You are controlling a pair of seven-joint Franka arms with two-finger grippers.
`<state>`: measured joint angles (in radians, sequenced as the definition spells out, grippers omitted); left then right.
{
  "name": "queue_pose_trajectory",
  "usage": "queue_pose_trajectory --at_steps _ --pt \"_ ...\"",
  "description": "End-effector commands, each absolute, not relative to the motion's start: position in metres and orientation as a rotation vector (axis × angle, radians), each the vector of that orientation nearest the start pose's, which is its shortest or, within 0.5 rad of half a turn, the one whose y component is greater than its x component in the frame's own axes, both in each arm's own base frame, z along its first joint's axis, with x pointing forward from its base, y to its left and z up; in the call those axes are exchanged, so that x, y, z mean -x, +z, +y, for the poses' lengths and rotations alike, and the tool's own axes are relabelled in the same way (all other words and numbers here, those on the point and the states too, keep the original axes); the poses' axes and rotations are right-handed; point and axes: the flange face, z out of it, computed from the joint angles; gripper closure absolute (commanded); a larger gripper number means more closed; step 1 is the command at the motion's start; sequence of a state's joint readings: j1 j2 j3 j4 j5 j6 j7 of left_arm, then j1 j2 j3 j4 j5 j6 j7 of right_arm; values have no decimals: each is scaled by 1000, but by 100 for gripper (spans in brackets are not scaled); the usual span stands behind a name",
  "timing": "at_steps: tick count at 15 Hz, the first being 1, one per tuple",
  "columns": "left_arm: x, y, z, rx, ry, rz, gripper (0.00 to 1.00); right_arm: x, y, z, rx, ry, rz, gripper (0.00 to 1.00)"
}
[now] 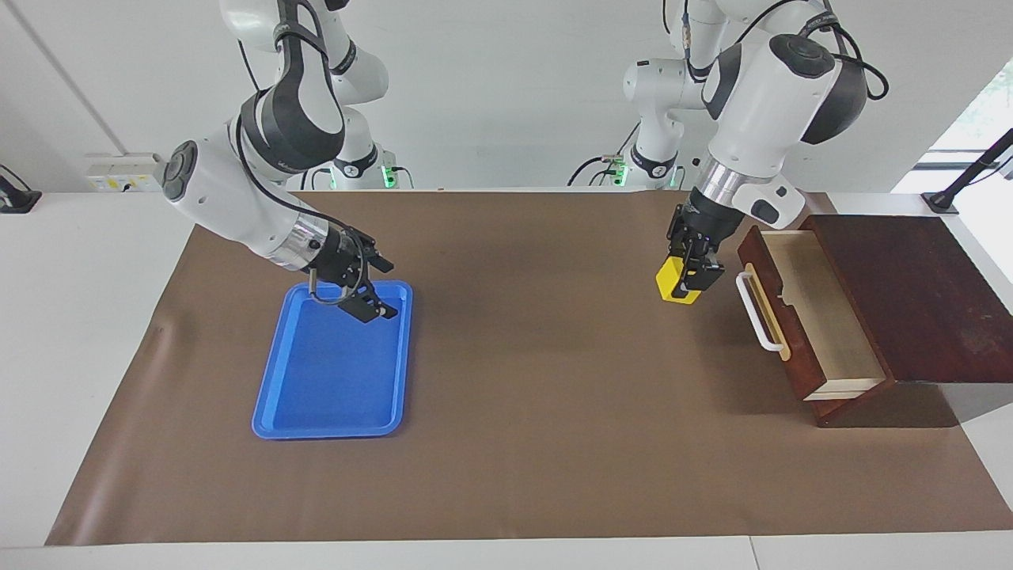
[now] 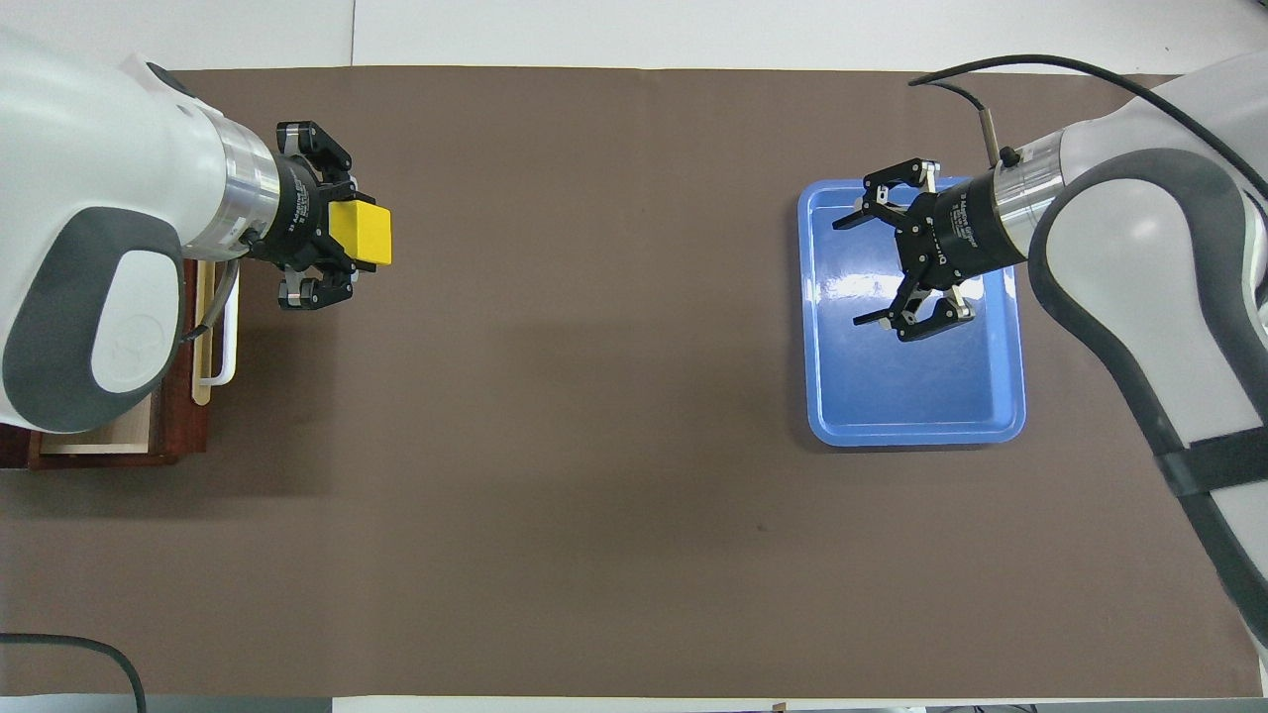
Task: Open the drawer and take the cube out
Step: 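Lift the cube with the left gripper while the right gripper approaches, then grasp the yellow cube with the right gripper from the left gripper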
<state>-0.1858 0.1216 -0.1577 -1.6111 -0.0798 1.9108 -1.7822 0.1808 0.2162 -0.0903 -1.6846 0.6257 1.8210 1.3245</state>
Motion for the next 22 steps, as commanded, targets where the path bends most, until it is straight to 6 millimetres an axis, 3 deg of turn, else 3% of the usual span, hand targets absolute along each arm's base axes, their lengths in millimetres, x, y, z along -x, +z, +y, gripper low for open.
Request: queue_pose_trajectory --at_steps 1,5,11,13,15,18,22 --pt "-577 562 -218 2505 13 -2244 100 -610 481 112 1999 650 1704 0" --pt "-566 563 -250 2591 84 -2225 100 -611 491 128 1969 659 1709 1" --pt "-547 572 -303 2703 348 -2294 100 -620 504 182 1932 683 1755 2" --pt "-535 569 -324 2740 391 -2285 100 -625 502 190 1910 704 1768 2" --pt "-532 569 -333 2723 536 -2376 100 -625 498 207 1913 703 1772 3" --pt "-535 573 -337 2625 821 -2544 100 -626 495 212 1890 706 1788 3" --pt "-532 560 -346 2607 817 -2585 100 -622 490 221 1902 714 1793 3"
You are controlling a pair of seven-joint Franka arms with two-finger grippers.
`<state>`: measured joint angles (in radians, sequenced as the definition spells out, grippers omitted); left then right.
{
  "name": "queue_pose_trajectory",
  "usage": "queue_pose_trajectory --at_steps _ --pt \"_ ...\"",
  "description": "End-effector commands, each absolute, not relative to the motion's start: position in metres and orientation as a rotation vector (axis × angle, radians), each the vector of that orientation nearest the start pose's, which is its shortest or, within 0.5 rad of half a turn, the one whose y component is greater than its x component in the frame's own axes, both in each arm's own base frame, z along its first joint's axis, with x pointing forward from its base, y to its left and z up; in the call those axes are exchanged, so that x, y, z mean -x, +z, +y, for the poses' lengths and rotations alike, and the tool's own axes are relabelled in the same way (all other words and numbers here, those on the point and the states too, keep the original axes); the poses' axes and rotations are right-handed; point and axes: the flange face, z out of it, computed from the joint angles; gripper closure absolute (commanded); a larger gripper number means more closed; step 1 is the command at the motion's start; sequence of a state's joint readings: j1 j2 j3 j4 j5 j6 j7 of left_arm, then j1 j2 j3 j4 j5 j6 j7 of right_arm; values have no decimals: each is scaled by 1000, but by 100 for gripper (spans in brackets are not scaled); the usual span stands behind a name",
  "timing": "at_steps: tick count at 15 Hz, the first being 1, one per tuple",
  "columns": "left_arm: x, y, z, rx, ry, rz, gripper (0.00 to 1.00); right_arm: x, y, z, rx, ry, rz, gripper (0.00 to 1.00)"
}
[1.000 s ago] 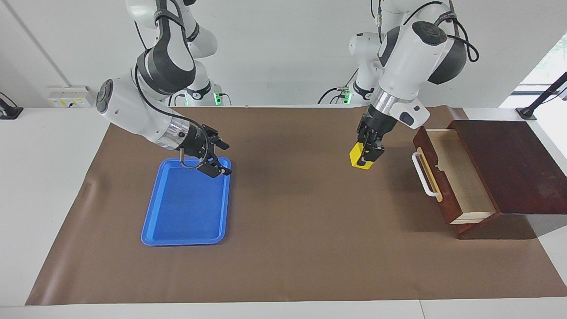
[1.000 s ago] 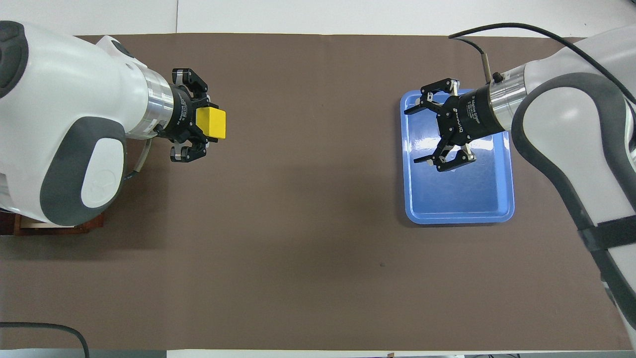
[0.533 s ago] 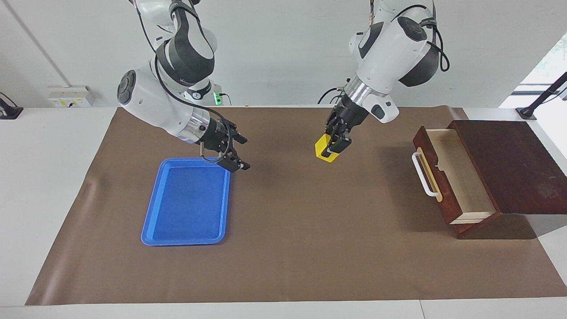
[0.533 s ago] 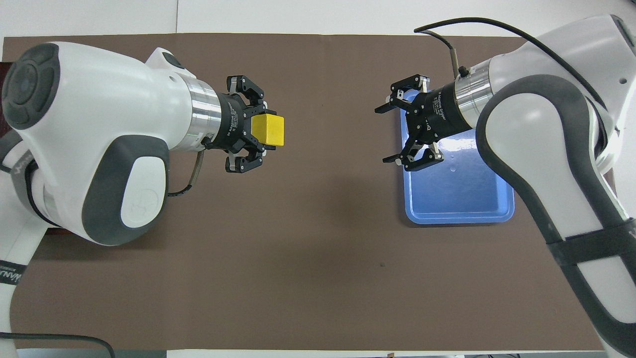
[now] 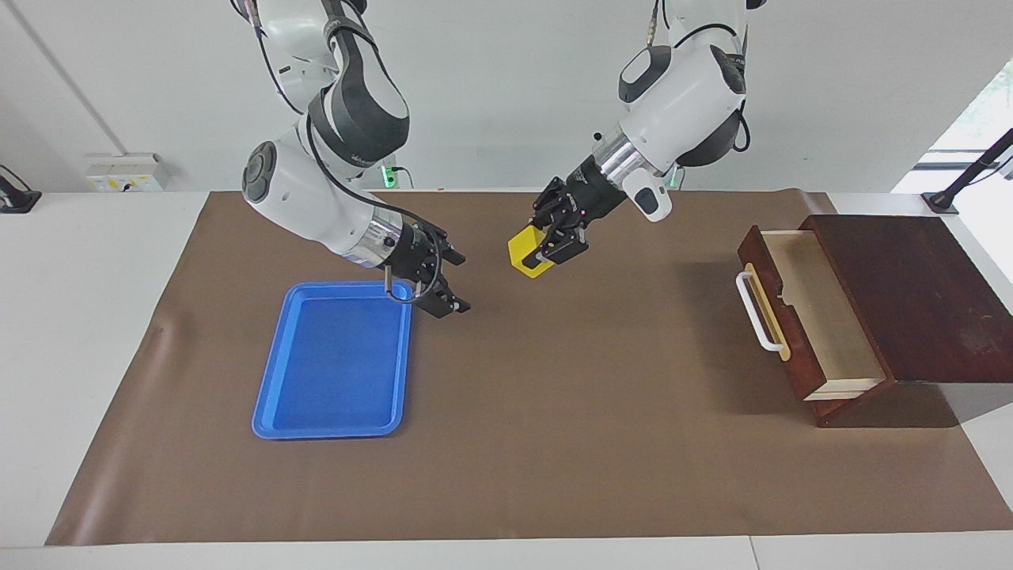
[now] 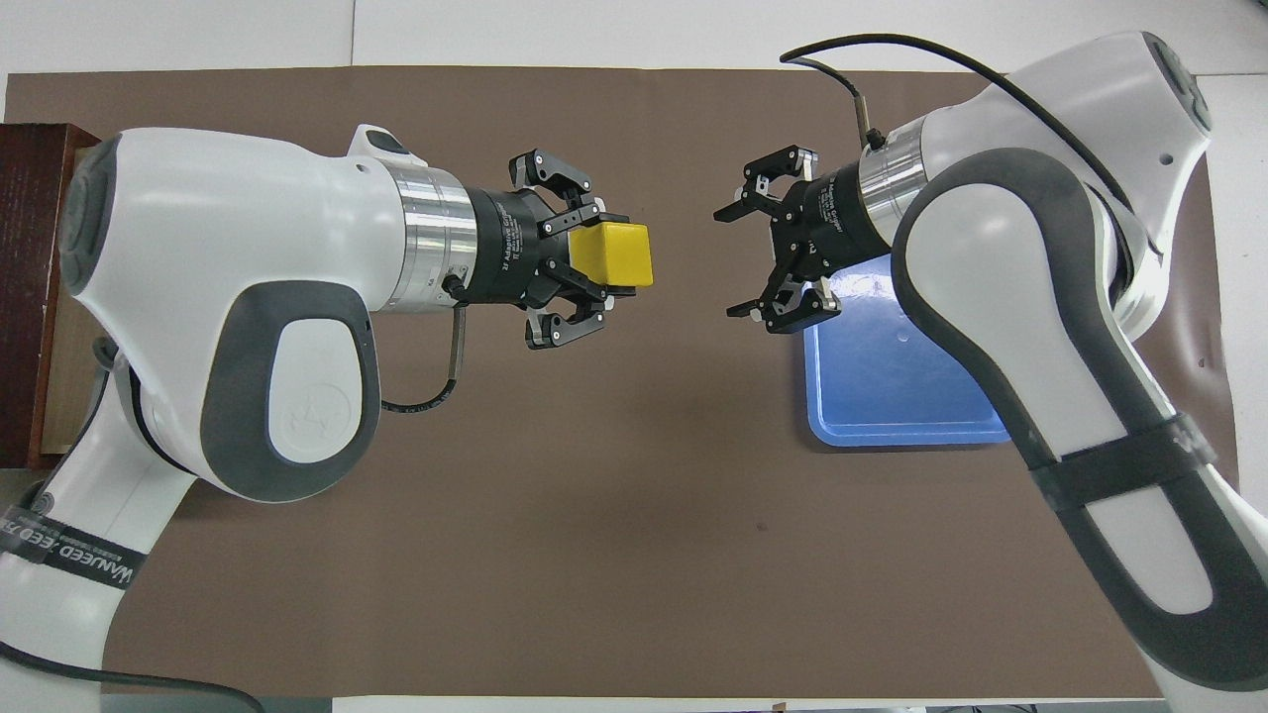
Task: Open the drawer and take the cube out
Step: 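Grasp the yellow cube with the right gripper from the left gripper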
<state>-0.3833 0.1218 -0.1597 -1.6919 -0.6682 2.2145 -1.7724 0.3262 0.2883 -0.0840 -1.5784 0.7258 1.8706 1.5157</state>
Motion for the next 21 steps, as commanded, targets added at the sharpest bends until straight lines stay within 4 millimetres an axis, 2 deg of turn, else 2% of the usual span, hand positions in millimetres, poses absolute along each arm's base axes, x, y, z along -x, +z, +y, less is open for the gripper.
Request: queue_pose_trajectory --at_steps 1,5,7,9,16,20,21 --pt "-531 554 -348 -1747 -552 1741 100 -621 487 222 1904 714 1796 3" --pt "-533 551 -348 -1671 -617 1755 100 -622 486 222 1890 706 1804 3" --pt "-530 552 -356 -1659 -612 1742 100 -622 488 223 1884 709 1810 3" --pt "-528 550 -360 -1662 -611 1740 100 -619 488 232 1896 707 1797 3" --pt "-533 528 -368 -1661 -607 1761 100 -621 477 233 1874 690 1815 3" --pt "-538 520 -368 -1651 -596 1769 100 -615 480 252 1881 707 1812 3" --pt "-541 513 -369 -1640 -587 1778 100 -614 482 253 1878 709 1809 3"
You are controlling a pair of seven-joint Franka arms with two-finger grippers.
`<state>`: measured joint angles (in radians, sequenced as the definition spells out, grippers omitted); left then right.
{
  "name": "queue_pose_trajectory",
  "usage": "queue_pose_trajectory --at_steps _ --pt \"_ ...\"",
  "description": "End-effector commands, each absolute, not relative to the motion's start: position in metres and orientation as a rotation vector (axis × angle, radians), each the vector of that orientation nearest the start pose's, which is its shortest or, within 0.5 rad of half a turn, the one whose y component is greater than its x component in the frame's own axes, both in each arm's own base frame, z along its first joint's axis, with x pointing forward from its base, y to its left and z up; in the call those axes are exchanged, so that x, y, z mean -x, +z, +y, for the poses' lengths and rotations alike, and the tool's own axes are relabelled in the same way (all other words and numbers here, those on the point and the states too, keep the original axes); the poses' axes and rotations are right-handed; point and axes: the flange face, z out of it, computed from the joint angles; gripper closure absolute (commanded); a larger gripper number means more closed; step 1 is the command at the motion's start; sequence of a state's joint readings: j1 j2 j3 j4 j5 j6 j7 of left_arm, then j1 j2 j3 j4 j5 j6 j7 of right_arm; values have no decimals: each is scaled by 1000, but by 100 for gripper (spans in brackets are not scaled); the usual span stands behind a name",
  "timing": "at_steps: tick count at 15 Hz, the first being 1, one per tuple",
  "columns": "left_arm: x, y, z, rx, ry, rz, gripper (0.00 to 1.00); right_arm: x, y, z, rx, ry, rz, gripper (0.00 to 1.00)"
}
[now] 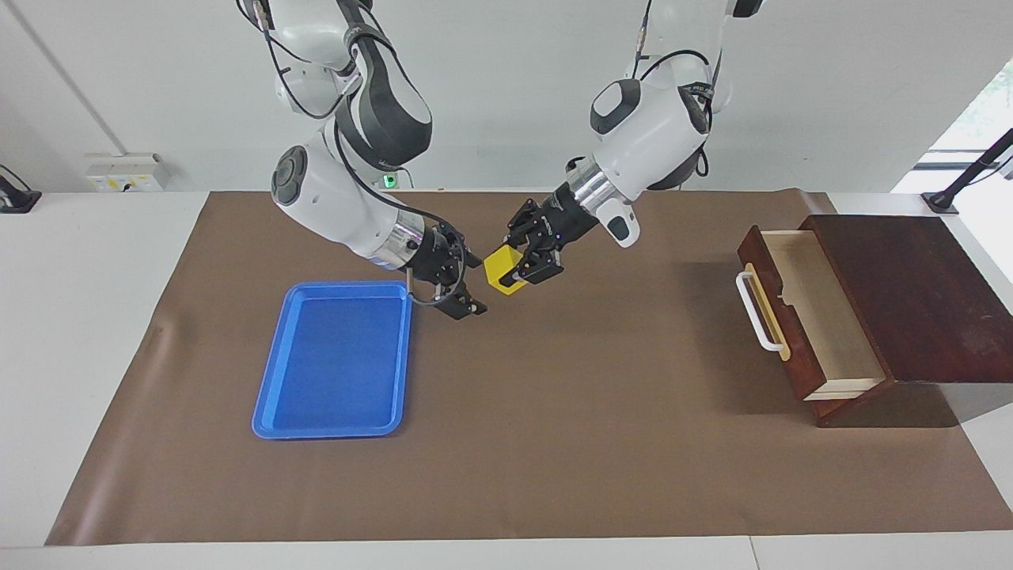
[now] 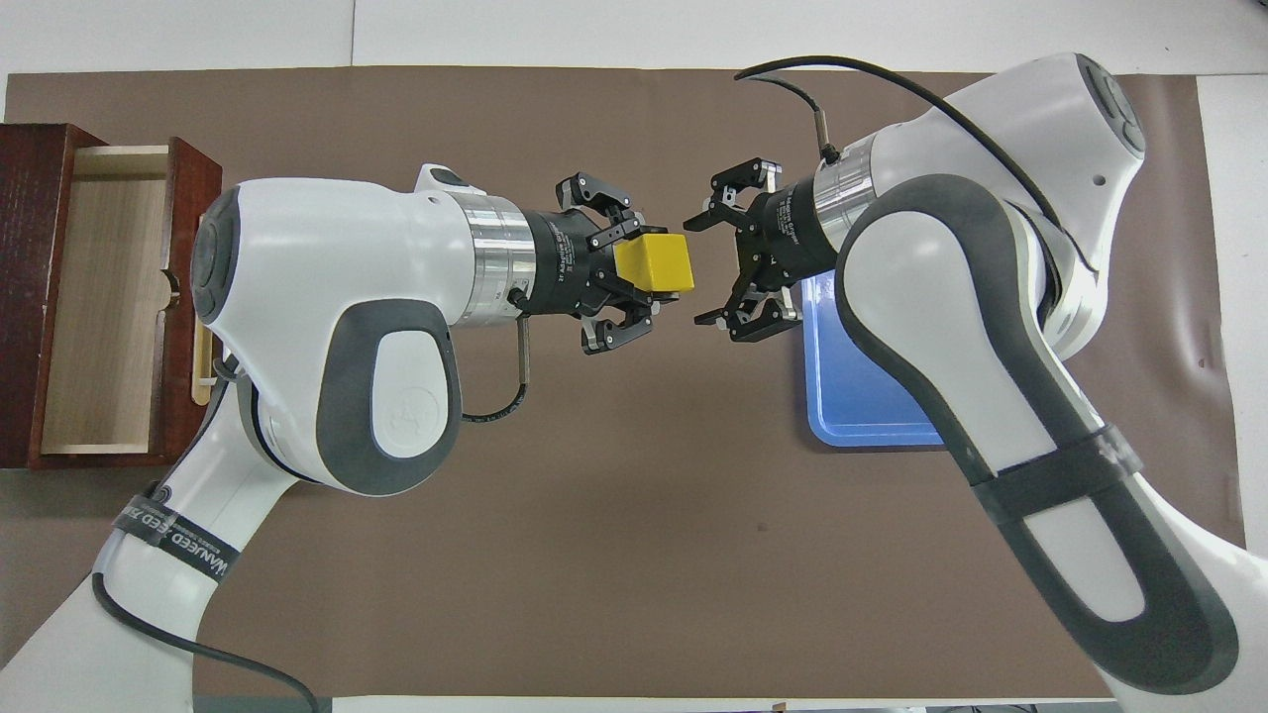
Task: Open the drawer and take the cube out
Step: 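Grasp the yellow cube with the right gripper from the left gripper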
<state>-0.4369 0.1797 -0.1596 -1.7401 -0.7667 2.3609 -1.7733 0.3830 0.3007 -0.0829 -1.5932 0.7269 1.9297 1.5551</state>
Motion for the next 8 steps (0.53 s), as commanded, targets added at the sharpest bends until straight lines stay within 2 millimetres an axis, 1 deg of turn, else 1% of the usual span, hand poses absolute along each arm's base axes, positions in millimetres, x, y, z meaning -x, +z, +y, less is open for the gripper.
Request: queue_pose_trajectory --at_steps 1,5,8 --pt "-537 512 -376 -1650 -588 1767 100 -614 483 254 1869 717 1808 3" --pt "-537 507 -377 -1657 -590 1774 100 -615 483 254 1867 717 1807 3" --pt "-535 507 -378 -1663 -596 1773 100 -614 483 254 1868 718 1807 3"
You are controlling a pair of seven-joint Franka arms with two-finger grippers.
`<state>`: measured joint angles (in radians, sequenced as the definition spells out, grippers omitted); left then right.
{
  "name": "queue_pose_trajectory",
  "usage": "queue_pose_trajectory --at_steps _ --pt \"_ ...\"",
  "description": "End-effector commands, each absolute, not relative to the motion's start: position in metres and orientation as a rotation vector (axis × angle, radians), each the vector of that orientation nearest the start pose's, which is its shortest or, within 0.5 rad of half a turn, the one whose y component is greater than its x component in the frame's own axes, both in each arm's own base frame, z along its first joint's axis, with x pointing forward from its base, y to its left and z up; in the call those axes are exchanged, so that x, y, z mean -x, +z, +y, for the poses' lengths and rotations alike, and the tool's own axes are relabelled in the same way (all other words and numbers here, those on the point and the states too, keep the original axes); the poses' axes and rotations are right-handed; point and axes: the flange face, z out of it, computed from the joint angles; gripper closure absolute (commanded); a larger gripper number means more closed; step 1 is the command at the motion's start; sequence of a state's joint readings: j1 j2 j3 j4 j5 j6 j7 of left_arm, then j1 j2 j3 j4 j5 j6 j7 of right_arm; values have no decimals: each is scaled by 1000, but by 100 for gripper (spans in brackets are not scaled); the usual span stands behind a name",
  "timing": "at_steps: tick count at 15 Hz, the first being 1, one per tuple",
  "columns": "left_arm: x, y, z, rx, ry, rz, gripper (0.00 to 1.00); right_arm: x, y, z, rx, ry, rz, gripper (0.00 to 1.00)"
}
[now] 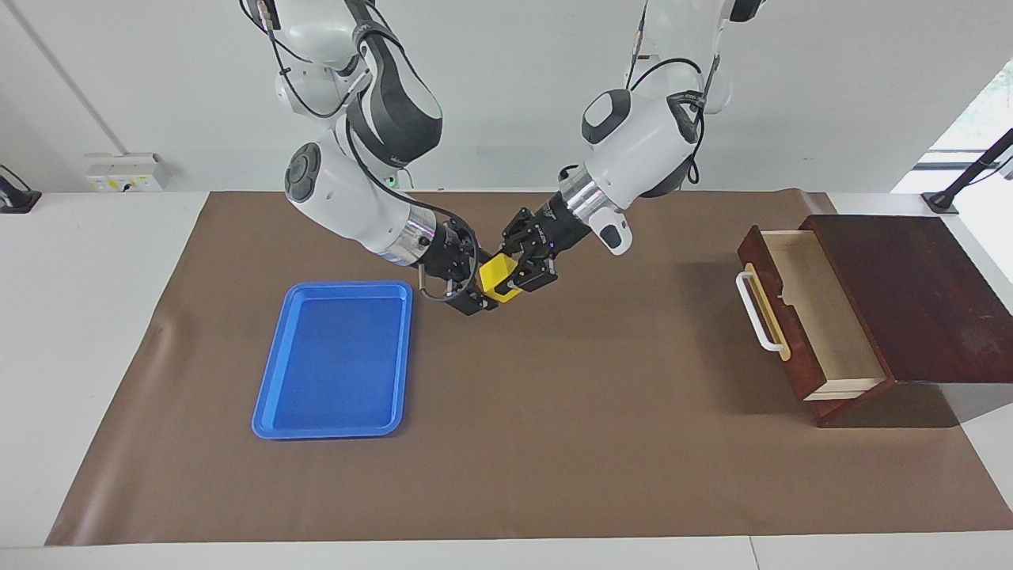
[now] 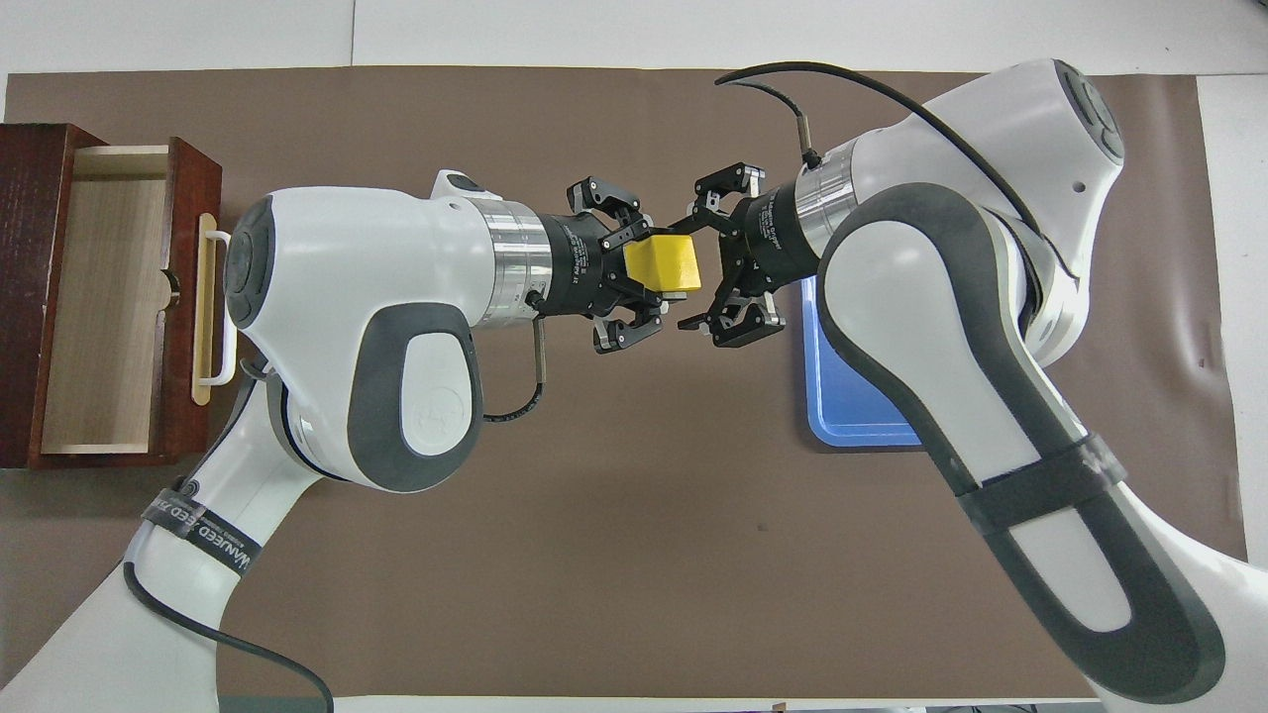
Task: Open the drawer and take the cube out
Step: 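Grasp the yellow cube with the right gripper from the left gripper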
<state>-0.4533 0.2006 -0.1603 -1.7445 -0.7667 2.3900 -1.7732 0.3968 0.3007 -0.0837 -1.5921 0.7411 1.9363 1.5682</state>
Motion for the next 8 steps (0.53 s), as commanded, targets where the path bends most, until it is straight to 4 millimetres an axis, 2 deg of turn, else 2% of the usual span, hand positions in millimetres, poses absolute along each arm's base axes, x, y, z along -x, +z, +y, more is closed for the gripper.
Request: queue_pose_trajectory --at_steps 1,6,8 --pt "-536 507 -377 -1662 -595 1775 100 -614 483 254 1868 718 1807 3" --pt "-535 507 -378 -1661 -597 1776 100 -615 482 253 1866 722 1810 6" --pt "-536 507 -377 -1660 -596 1777 100 -615 482 254 1862 727 1807 14"
